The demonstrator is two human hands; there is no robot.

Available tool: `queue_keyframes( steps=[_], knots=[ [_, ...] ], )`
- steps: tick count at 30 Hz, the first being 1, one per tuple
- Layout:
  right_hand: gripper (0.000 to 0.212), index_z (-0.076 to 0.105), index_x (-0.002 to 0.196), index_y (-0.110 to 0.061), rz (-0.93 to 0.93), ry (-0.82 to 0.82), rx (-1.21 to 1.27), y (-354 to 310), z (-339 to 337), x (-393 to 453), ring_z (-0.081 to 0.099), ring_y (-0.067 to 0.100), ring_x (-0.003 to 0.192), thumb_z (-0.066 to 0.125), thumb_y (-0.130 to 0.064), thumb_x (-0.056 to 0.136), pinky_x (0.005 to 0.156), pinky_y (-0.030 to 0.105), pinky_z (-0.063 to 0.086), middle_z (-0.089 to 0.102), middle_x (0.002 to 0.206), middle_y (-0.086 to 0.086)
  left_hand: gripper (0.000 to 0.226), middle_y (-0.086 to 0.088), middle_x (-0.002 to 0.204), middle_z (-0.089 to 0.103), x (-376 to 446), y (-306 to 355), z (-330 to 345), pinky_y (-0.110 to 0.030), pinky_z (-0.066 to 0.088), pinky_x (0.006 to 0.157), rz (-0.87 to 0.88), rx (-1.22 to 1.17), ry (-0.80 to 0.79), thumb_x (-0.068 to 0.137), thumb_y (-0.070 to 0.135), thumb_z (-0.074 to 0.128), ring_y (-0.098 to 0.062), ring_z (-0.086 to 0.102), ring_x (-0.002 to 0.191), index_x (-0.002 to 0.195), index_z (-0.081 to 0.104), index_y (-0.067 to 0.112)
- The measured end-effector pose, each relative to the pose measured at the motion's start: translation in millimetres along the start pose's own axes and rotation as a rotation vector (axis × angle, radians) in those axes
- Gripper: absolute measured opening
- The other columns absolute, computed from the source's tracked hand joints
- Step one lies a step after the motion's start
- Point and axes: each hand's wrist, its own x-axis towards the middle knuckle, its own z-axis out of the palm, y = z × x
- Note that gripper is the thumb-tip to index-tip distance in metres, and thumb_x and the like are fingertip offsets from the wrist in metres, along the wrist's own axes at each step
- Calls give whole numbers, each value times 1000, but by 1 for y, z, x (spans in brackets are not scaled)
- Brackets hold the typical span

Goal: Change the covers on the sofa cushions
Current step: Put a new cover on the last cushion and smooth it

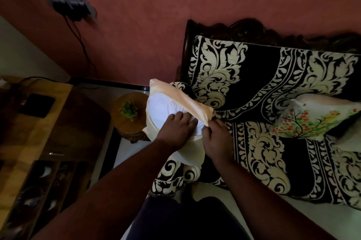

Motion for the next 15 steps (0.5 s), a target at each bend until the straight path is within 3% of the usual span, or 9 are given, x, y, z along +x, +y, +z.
queue_keyframes(
  steps=[3, 7, 9, 12, 15],
  knots=[
    [28, 60, 84, -13, -236, -92, -161, -15, -4, 2, 60, 27, 72, 45, -36, 87, 53, 30, 41, 60, 100, 6, 32, -15, 117, 62, 12, -2, -12, -39, 46, 77, -126, -51, -159, 96, 27, 45, -37, 56, 105, 120, 62, 13],
    [18, 62, 91, -17, -356, -197, -416, -16, -4, 5, 64, 27, 72, 59, -35, 86, 51, 32, 45, 60, 93, 5, 22, -15, 105, 69, 23, -3, -22, -40, 51, 79, -354, -194, -97, 89, 23, 58, -39, 62, 103, 102, 71, 11],
    [22, 63, 98, -17, -288, -172, -451, -4, -9, 19, 65, 31, 75, 58, -35, 87, 55, 34, 49, 61, 95, 7, 23, -15, 103, 71, 28, 1, -28, -40, 50, 79, -424, -286, -31, 93, 26, 57, -37, 65, 101, 97, 72, 10],
    [29, 59, 111, -18, -61, -184, -363, 7, -18, 42, 64, 34, 88, 61, -38, 89, 66, 39, 51, 58, 108, 8, 39, -11, 100, 73, 36, 11, -45, -36, 47, 74, -475, -377, 68, 99, 47, 51, -32, 68, 95, 98, 73, 16],
    [29, 50, 111, -16, 48, -111, -232, 2, -20, 51, 65, 36, 85, 62, -32, 91, 62, 39, 51, 55, 112, 11, 43, -6, 99, 74, 44, 5, -57, -35, 49, 72, -545, -446, 142, 97, 54, 47, -30, 69, 92, 102, 73, 20]
  ],
)
